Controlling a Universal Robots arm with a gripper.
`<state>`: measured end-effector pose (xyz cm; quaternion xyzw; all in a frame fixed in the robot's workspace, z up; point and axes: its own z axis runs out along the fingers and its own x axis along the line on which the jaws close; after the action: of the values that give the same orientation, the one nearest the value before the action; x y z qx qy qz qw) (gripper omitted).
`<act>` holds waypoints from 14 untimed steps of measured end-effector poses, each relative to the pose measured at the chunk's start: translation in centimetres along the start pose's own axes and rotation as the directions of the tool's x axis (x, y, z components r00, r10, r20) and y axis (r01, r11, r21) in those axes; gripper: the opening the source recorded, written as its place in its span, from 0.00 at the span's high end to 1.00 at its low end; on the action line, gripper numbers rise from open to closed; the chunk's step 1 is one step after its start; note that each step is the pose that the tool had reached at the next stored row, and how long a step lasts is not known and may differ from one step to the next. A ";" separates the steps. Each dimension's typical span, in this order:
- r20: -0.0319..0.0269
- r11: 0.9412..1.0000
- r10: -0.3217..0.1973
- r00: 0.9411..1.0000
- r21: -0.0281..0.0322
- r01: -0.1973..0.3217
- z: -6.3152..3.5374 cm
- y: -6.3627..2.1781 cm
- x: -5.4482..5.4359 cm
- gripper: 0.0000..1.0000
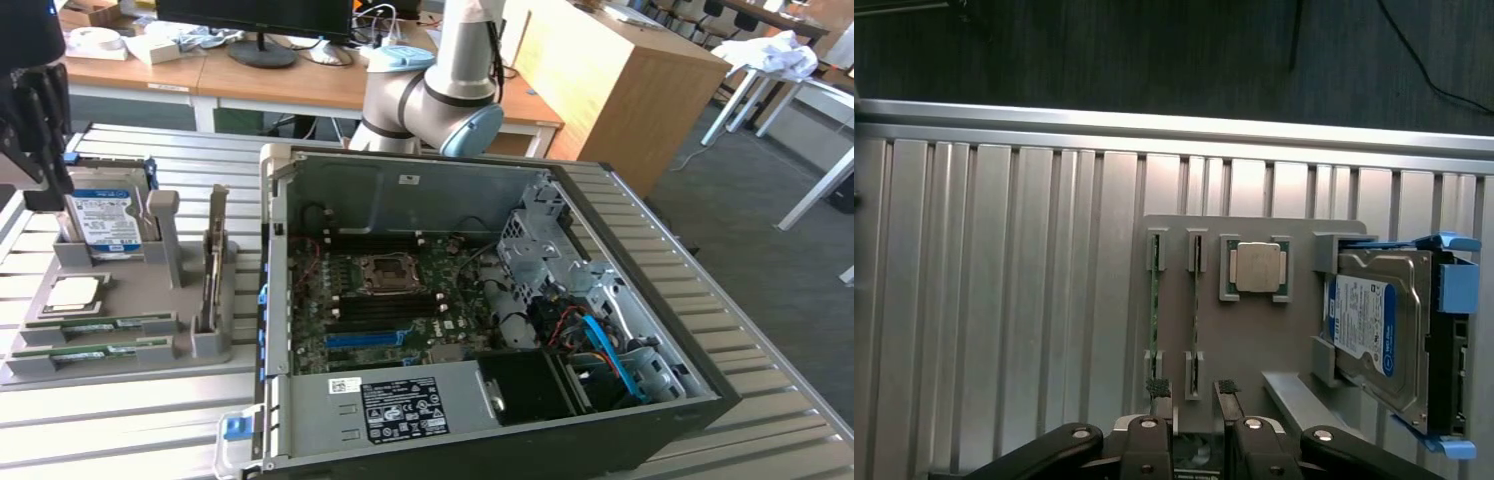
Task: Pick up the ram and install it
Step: 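Pick up the ram and move it above insertion slot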
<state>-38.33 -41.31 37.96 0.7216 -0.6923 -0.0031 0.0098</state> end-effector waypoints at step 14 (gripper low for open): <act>0.000 1.000 0.000 1.000 0.000 0.000 1.21 -0.02 0.0 0.70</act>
<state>-38.33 -41.31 36.75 0.7216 -0.6923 -0.0031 0.0098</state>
